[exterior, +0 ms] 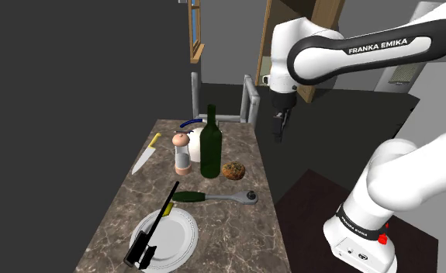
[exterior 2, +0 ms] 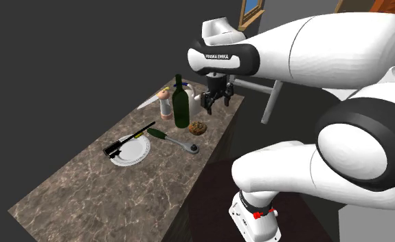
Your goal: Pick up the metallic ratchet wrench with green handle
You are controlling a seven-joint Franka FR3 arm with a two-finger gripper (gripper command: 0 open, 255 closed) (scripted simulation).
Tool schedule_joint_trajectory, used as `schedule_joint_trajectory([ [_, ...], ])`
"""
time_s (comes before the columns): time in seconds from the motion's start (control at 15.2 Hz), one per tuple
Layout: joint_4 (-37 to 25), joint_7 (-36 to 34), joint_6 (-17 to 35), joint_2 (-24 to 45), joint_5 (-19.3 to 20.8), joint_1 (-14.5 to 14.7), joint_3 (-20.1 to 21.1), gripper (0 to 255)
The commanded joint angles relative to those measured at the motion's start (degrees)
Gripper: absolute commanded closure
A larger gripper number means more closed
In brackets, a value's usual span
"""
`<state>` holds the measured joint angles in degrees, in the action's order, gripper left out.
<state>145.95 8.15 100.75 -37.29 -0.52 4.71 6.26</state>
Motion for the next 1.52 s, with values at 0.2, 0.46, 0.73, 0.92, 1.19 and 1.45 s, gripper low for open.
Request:
schedule_joint_trajectory([
  [0.2,1.4,2.2,10.9,7.8,-1.6,2.8,1.9,0],
  [0.46,1.5,3.9,19.0,14.6,-2.5,4.9,3.7,0],
  [0.73,0.4,5.4,26.6,22.0,-3.0,6.8,5.6,0],
  [0.92,-1.0,6.2,31.9,27.8,-2.8,8.1,7.0,0],
  [1.19,-3.6,6.9,38.3,35.7,-1.7,9.7,9.0,0],
  [1.45,-6.5,6.9,43.0,42.3,0.3,11.1,10.3,0],
])
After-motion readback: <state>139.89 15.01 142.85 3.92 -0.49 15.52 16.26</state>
